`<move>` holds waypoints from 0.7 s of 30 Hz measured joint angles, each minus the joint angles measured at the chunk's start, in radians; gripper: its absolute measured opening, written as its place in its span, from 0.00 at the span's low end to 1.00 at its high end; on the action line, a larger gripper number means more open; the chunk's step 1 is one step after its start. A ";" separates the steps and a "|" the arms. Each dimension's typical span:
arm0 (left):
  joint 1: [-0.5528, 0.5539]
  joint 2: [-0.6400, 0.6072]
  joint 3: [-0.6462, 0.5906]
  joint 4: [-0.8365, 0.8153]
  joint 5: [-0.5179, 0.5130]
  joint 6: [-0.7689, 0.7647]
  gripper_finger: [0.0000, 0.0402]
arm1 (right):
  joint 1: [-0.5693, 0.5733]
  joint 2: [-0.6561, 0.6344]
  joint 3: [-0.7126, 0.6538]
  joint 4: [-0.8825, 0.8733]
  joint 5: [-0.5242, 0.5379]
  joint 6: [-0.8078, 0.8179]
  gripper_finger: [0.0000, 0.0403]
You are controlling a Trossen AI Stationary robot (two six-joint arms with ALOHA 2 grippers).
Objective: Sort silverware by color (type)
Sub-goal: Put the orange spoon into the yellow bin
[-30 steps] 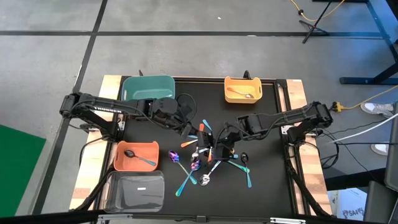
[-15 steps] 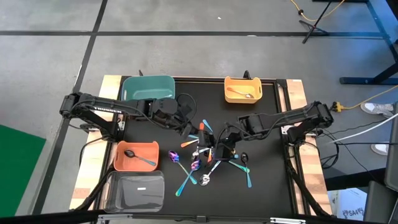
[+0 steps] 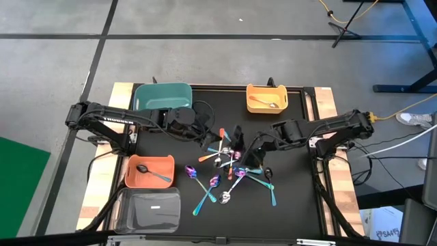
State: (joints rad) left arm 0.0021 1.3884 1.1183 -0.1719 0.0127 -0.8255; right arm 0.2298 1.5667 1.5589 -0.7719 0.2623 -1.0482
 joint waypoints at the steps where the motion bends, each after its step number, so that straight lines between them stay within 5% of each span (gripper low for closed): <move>1: 0.000 0.000 0.000 0.000 -0.015 0.019 0.00 | 0.000 -0.005 0.000 -0.017 0.035 0.045 0.18; 10: 0.000 0.000 0.000 0.005 -0.203 0.219 0.00 | -0.006 -0.008 0.000 -0.151 0.340 0.558 0.18; 21: 0.000 -0.001 0.000 0.011 -0.318 0.366 0.00 | -0.114 -0.007 0.000 -0.167 0.328 1.126 0.18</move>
State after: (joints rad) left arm 0.0025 1.3876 1.1183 -0.1606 -0.3056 -0.4597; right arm 0.1162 1.5597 1.5585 -0.9390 0.5898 0.0780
